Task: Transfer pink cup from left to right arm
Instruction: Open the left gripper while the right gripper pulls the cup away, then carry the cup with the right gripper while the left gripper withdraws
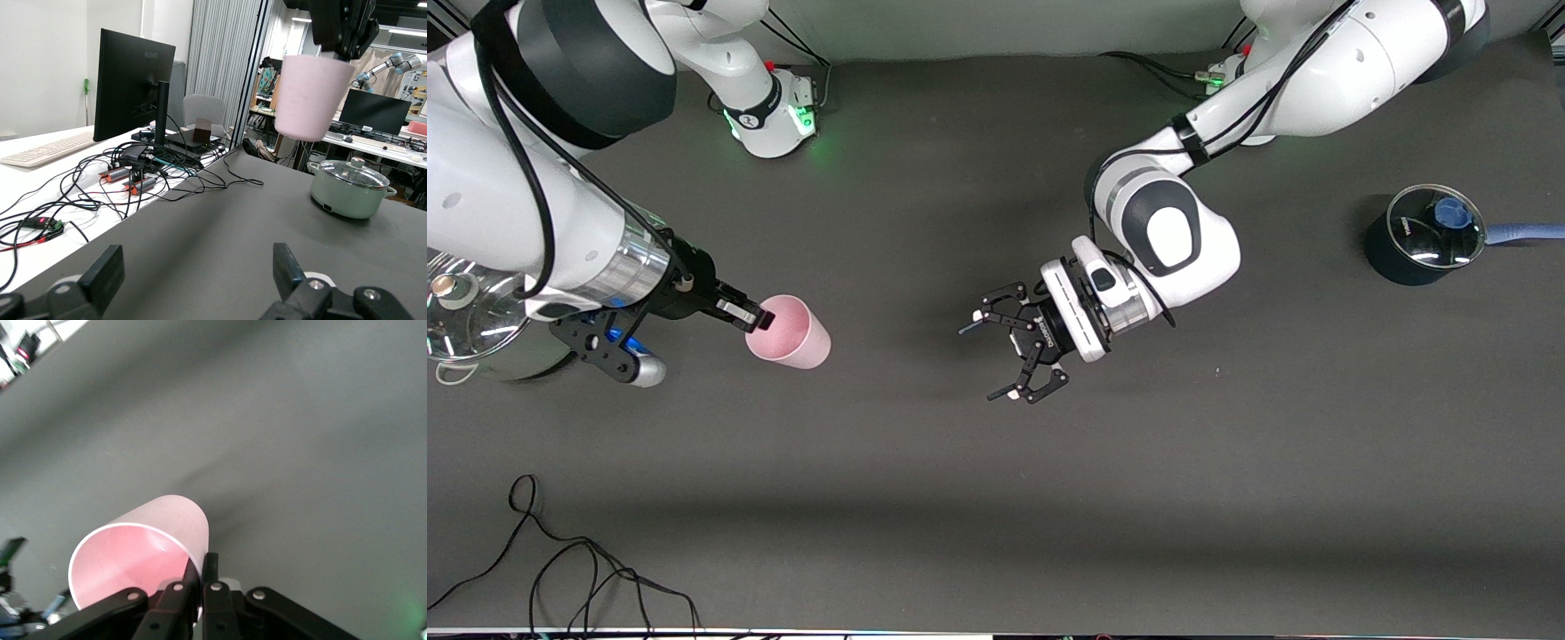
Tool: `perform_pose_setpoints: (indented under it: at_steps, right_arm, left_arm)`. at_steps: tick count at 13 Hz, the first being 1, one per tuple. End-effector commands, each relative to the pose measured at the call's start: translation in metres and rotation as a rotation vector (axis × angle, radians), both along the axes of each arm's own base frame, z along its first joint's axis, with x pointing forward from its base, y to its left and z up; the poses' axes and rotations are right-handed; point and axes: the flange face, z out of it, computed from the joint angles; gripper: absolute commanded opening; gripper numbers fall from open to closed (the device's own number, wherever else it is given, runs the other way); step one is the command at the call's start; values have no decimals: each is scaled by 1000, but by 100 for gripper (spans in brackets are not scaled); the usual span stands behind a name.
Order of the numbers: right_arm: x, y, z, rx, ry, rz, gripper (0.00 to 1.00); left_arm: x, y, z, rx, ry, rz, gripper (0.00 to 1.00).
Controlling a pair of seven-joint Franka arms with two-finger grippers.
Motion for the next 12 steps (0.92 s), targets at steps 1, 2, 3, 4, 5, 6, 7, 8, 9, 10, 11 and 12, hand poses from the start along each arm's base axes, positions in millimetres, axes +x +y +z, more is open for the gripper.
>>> perform_pose_setpoints:
  at_steps: [1, 2, 3, 4, 5, 6, 7, 8, 9, 10, 11, 12]
  right_arm:
    - [5, -36, -16, -32, 17, 152, 0]
    - [8, -46, -19, -37, 19, 158, 0]
    - [9, -50, -19, -38, 19, 158, 0]
    - [11, -59, -22, -35, 20, 176, 0]
    - [12, -66, -28, -35, 26, 213, 0]
    - [15, -83, -35, -36, 30, 250, 0]
    - [16, -99, -42, -35, 34, 308, 0]
    - [17, -116, -49, -37, 41, 349, 0]
    - [18, -131, -56, -43, 47, 369, 0]
    - [18, -137, -62, -55, 55, 393, 0]
    - [18, -145, -70, -80, 65, 419, 0]
    - [18, -149, -79, -96, 72, 439, 0]
  left_arm:
    - [8, 31, -7, 25, -15, 6, 99]
    - [14, 47, -11, 8, -10, 9, 99]
    - [16, 63, -18, 8, -6, 9, 99]
    - [18, 81, -24, 19, -9, 9, 99]
    - [22, 97, -28, 22, -20, 3, 99]
    - [22, 109, -34, 22, -23, -13, 99]
    - [22, 123, -40, 7, -17, -22, 99]
    - [21, 131, -45, -8, -15, -37, 99]
    - [21, 146, -51, -1, -23, -55, 99]
    - [21, 159, -56, 15, -32, -67, 99]
    - [18, 171, -60, 14, -33, -81, 99]
    - [16, 181, -65, 2, -31, -107, 99]
